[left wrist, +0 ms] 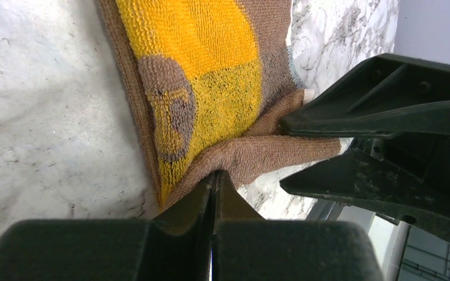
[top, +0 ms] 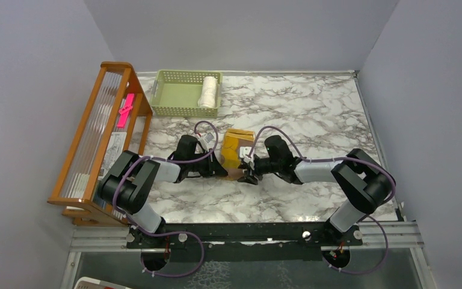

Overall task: Roll the towels
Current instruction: Roll the towel at the center of the board.

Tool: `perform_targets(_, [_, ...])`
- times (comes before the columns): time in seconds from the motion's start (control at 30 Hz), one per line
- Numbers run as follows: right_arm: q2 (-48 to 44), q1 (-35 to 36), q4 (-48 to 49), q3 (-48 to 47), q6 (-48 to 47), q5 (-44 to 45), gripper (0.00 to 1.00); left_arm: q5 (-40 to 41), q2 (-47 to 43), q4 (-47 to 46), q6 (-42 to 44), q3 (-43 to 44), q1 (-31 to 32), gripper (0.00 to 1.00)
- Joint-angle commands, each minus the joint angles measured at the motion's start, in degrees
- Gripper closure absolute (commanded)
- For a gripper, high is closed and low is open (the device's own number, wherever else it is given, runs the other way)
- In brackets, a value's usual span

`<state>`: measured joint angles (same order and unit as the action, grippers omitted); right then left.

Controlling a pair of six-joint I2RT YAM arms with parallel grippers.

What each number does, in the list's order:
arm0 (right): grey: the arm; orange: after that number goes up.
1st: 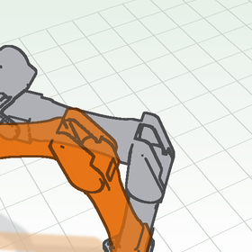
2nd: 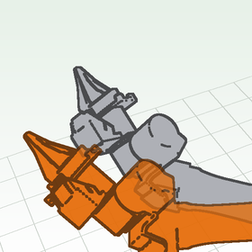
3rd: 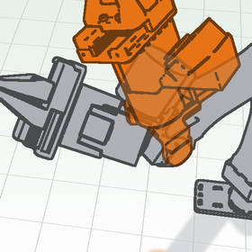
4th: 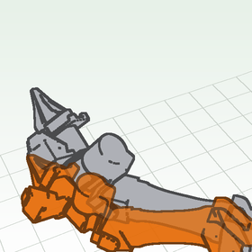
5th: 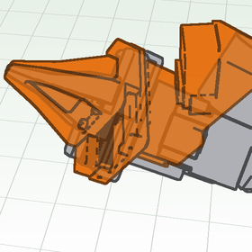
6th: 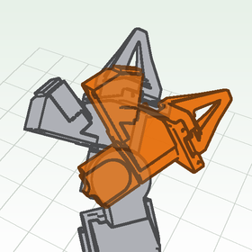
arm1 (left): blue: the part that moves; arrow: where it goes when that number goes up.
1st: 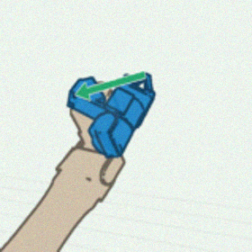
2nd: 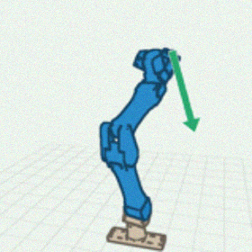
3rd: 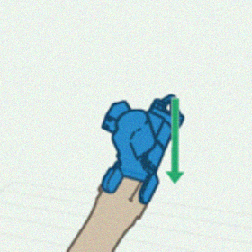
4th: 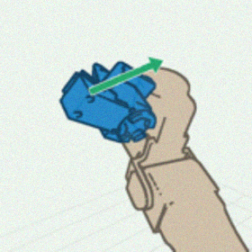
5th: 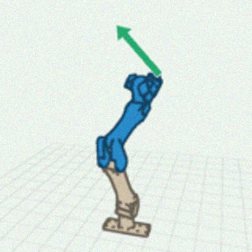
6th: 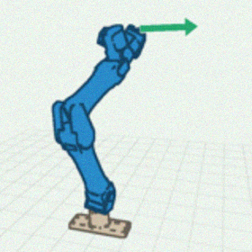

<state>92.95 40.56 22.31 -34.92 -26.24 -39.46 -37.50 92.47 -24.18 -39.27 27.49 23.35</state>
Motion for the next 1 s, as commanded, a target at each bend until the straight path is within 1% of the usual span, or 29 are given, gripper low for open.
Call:
perform_targets(0.0, [1.9, 0.28, -2.36, -2.11, 1.51, 0.39, 0.56, 7.98, 1.54, 7.37, 3.92, -0.82, -0.11, 1.0])
perform_targets(0.07, [1.97, 0.27, -2.58, -2.07, 3.83, 1.49, 0.67, 8.34, 1.22, 7.98, 3.82, -0.74, -0.13, 1.0])
perform_targets(0.17, [2.06, 0.31, -6.49, -3.79, 8.67, 3.27, 0.93, 8.75, -0.13, 9.1, 3.55, -0.47, -0.19, 1.0])
perform_targets(0.2, [2.12, 0.31, -7.91, -4.5, 10.12, 3.35, 0.98, 8.79, -0.77, 9.41, 3.38, -0.39, -0.31, 1.0])
perform_targets(0.27, [1.53, 0.31, -8.64, -4.06, 14.37, 3.14, 0.99, 9.01, -2.32, 10.04, 2.88, -0.12, -0.4, 1.0])
perform_targets(0.3, [1.0, 0.29, -7.51, -3.13, 16.44, 2.93, 0.99, 8.8, -3.09, 10.22, 2.51, 0.09, -0.37, 1.0])
perform_targets(0.47, [-2.51, -0.36, 2.84, 3.48, 29.54, 4.28, 0.99, 7.74, -8.32, 11.5, 1.17, 1.28, -0.36, 1.0])
perform_targets(0.53, [-2.68, -0.92, 7.22, 6.08, 34.2, 4.96, 0.99, 7.28, -9.87, 11.56, 0.76, 1.34, -0.41, 0.96])
perform_targets(0.63, [-1.96, -2.13, 14.05, 9.34, 40.84, 5.32, 0.99, 6.42, -10.41, 11.62, 0.55, 1.34, -0.36, 0.93])
perform_targets(0.8, [0.76, -3.34, 22.43, 12.42, 51.05, 4.99, 0.99, 4.18, -10.09, 9.08, -0.99, 0.39, -0.29, 0.92])
perform_targets(0.97, [3.8, -4.7, 31.58, 16.48, 61.44, 7.34, 0.99, 2.56, -13.03, 8.71, -2.14, 0.46, -0.24, 0.92])
